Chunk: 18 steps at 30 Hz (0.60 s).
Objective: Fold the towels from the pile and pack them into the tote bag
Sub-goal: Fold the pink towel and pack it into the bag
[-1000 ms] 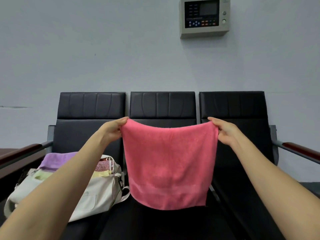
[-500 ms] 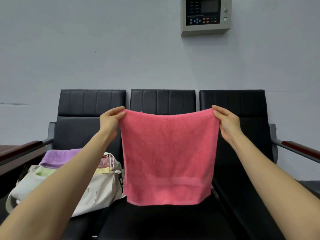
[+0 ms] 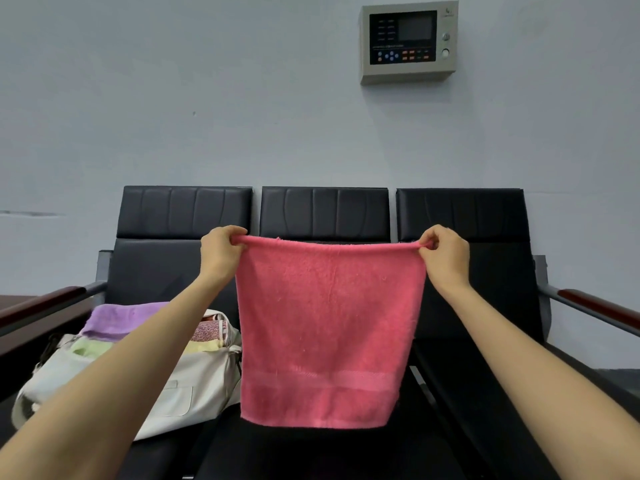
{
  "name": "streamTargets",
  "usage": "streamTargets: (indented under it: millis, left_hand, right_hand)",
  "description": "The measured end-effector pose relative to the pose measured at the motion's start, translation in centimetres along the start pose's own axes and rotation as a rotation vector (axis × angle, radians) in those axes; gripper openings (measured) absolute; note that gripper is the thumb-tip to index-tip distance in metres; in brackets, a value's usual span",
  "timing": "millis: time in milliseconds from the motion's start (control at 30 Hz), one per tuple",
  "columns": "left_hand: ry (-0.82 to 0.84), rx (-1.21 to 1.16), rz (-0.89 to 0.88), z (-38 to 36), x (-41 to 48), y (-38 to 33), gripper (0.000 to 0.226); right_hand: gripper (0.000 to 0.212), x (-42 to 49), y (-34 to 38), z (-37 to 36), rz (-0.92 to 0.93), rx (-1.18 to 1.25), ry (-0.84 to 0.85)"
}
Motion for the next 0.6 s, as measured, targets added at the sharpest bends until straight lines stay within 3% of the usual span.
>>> streamTargets:
  millis: [167, 300, 400, 500, 600]
  left_hand:
    - [0.08, 0.15, -0.121, -0.5, -0.8, -0.1, 0.027]
    - [0.067, 0.113, -0.012, 0.0, -1.0, 0.5, 0.017]
    - [0.146, 0.111, 0.033, -0.2, -1.6, 0.5, 0.014]
    - [0.195, -0.039, 0.087, -0.1, -2.1, 0.6, 0.009]
    - [0.209, -0.361, 0.269, 0.9, -2.5, 1.0, 0.019]
  right_hand:
    - [0.016, -0.6, 0.1, -0.2, 0.031, -0.054, 0.059]
    - [0.015, -0.9, -0.9, -0.5, -0.072, -0.056, 0.211]
    - [0.021, -1.1, -1.5, -0.3, -0.208, 0.039, 0.275]
    - [0.016, -1.1, -1.7, 0.6, -0.317, 0.216, 0.251]
    - [0.013, -0.8, -2.1, 1.9, -0.403, 0.353, 0.222]
Point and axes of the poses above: each hand's wrist, its own x-axis towards the middle knuckle, its own z-axis out of the back of the hand, y = z × x, the point moved 7 cm from there along x, towards the middle knuckle, and after that the axes turned 14 degrees about -y, right-handed, at the moved point
